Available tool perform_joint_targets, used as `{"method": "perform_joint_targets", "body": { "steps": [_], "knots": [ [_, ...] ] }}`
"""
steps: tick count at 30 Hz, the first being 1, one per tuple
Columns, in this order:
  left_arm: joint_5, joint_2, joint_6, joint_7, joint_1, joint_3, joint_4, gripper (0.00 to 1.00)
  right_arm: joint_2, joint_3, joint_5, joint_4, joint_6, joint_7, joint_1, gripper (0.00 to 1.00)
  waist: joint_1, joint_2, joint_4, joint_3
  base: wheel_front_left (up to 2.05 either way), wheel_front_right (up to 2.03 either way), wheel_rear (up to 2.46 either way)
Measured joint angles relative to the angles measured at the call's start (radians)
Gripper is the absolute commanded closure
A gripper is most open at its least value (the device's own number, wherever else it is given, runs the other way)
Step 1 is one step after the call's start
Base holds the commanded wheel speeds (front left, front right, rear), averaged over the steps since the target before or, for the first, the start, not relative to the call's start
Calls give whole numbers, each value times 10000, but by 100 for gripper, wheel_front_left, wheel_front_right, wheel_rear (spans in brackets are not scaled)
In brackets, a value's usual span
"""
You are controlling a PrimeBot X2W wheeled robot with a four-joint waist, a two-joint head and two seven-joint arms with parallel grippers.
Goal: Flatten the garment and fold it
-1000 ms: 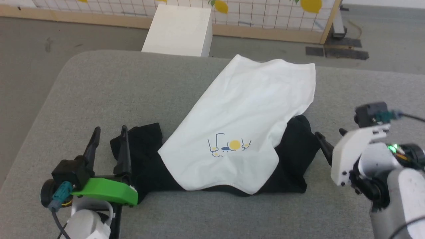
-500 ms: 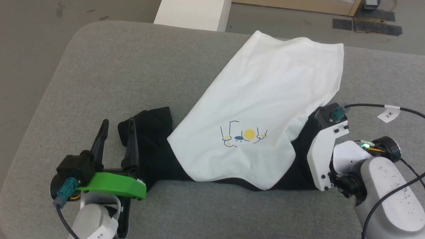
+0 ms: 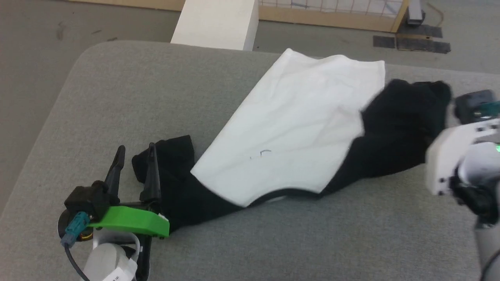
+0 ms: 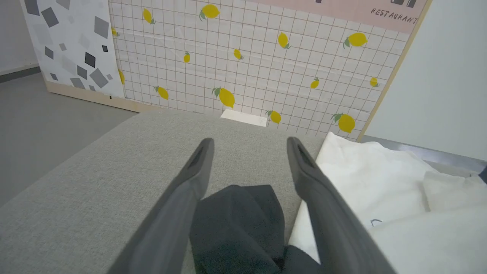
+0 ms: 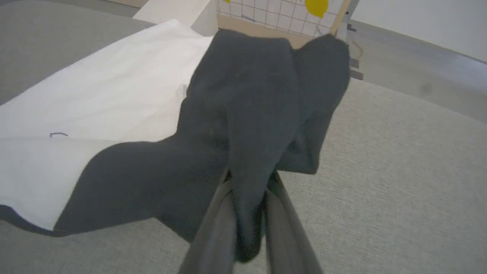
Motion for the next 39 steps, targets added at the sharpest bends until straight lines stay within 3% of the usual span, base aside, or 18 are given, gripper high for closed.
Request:
{"method": "perform_joint_targets", "body": {
  "steps": [7, 12, 16, 17, 18, 25, 31, 35, 39],
  "knots": [
    [150, -134, -102, 0, 152, 82, 13, 0, 148, -2575, -849, -1592, 0, 1739, 1885, 100, 0, 0, -440, -318, 0, 0, 0],
    [150, -157, -146, 0, 179, 105, 119, 0, 700, -3453, -853, -1361, 0, 2982, 3389, 100, 0, 0, -573, -412, 0, 0, 0],
    [150, -157, -186, 0, 183, 155, 230, 0, 1147, -3772, -911, -993, 0, 2869, 3645, 100, 0, 0, -596, -459, 0, 0, 0],
    [150, -155, -188, 0, 191, 180, 251, 0, 1197, -3766, -915, -926, 0, 2717, 3642, 3, 0, 0, -606, -472, 0, 0, 0],
    [150, -155, -190, 0, 200, 190, 291, 0, 1237, -3766, -905, -859, 0, 2560, 3640, 0, 0, 0, -618, -500, 0, 0, 0],
    [146, -146, -205, 0, 396, 188, 468, 0, 1795, -4477, 380, -1720, 0, 59, 3046, 0, 0, 0, -702, -821, 0, 0, 0],
    [-21, -142, -234, 410, 302, -75, 470, 0, 1868, -4892, 1258, -2414, 0, -1839, 2957, 0, 0, 0, -810, -1003, 0, 0, 0],
    [-295, -127, -318, 1513, -633, -491, 665, 0, 1889, -4581, 1588, -2428, 0, -2265, 3150, 0, 0, 0, -1000, -968, 0, 0, 0],
    [-602, -199, -307, 3676, -2537, -930, 1490, 0, 1898, -4255, 1590, -2493, 0, -2362, 3183, 0, 0, 0, -1234, -809, 0, 0, 0]
  ]
}}
